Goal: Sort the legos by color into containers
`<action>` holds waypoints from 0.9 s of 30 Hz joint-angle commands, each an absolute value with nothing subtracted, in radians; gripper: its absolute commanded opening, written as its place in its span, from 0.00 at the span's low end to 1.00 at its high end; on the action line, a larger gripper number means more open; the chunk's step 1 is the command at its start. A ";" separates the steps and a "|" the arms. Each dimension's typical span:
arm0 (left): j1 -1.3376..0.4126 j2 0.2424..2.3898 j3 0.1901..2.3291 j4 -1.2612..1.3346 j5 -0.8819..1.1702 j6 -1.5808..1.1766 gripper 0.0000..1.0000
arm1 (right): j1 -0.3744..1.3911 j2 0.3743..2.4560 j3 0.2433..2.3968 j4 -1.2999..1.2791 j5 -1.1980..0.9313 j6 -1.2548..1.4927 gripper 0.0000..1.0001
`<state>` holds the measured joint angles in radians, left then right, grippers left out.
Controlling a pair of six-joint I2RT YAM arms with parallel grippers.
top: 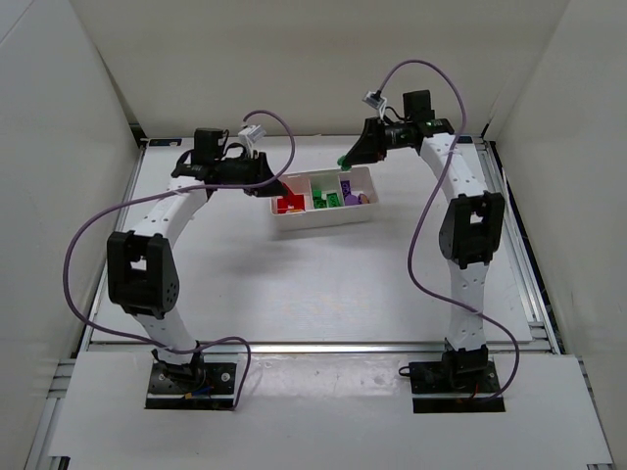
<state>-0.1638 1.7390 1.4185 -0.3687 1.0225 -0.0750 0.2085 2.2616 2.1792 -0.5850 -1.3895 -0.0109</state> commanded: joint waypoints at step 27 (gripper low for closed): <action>-0.281 1.857 1.569 -0.272 0.475 -0.069 0.99 | 0.305 2.236 2.194 -0.762 -0.985 -0.299 0.00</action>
<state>-0.3008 1.9949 1.6123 -0.4141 0.4095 -0.0013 0.2741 2.2017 2.1429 -0.7517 -1.0348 -0.2478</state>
